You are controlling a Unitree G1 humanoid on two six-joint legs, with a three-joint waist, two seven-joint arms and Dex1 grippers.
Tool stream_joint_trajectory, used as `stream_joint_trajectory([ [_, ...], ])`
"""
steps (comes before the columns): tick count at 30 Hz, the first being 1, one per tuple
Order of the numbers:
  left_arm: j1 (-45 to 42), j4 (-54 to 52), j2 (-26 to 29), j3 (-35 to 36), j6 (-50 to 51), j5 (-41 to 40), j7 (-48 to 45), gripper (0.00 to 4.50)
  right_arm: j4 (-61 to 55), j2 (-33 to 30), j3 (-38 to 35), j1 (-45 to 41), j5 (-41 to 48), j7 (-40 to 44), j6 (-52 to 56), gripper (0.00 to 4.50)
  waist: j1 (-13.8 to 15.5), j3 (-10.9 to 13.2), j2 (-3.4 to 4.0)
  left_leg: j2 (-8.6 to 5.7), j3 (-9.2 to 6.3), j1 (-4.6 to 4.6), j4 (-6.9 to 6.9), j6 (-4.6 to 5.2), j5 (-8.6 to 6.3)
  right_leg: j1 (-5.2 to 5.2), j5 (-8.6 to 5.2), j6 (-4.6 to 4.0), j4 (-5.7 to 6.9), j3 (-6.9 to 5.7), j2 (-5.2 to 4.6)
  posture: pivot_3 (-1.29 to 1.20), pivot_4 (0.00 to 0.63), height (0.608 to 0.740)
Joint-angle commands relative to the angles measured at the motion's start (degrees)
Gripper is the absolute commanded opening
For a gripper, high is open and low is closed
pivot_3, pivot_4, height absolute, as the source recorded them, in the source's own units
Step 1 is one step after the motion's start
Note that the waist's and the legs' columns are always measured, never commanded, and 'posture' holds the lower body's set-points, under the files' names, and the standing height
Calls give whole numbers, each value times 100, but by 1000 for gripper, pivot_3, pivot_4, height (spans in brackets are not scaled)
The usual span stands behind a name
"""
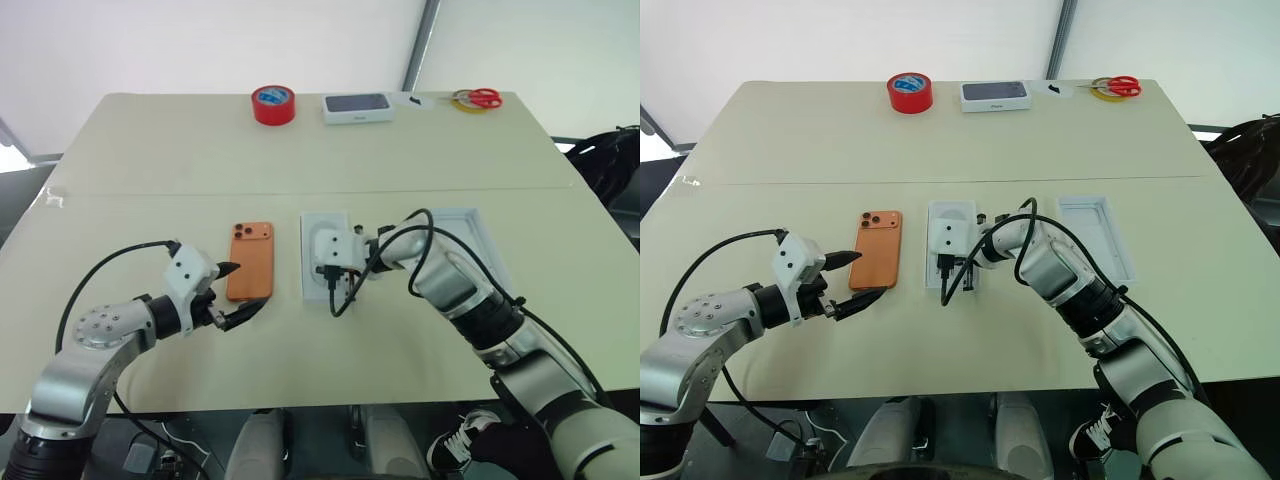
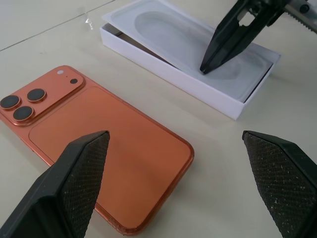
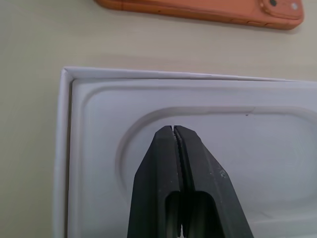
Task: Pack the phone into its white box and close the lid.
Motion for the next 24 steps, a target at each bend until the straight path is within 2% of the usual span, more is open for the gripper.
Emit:
stream_joint_trajectory([
  [1,-14,-190,58,65,-136,13,24,4500,-373,-131,38,93,224,456,-222,41,3,0,0,0,0,0,0,0,0,0,0,1,0,0,0,0,150,736],
  [4,34,-215,63,85,-147,9,48,4500,-521,-222,43,197,272,653,-293,41,2,0,0,0,0,0,0,0,0,1,0,1,0,0,0,0,150,736],
  [8,49,-219,60,92,-154,16,77,4500,-429,-157,-48,170,200,489,-299,41,-1,0,0,1,-1,1,0,0,0,0,0,1,1,0,2,0,150,736],
  [15,-114,-26,-34,286,-35,-37,362,4500,-305,88,-588,-93,190,-279,75,41,11,0,0,1,0,0,0,0,0,0,0,0,1,0,1,0,150,736],
  [17,-220,75,-86,432,187,-133,577,4500,-342,185,-748,-151,208,-526,257,41,12,0,0,1,-1,0,1,-1,0,0,1,0,1,0,0,0,150,736],
  [21,-702,591,-318,1054,1390,-663,1288,4500,-536,620,-850,-283,290,-908,849,41,0,-1,-1,1,-3,1,1,0,0,0,11,17,5,-1,3,0,150,736],
  [24,-882,656,-261,985,1873,-625,1538,4500,-521,897,-708,-331,180,-1131,997,41,-18,-1,-1,2,-4,1,0,0,0,-2,12,20,8,-3,7,0,150,736],
])
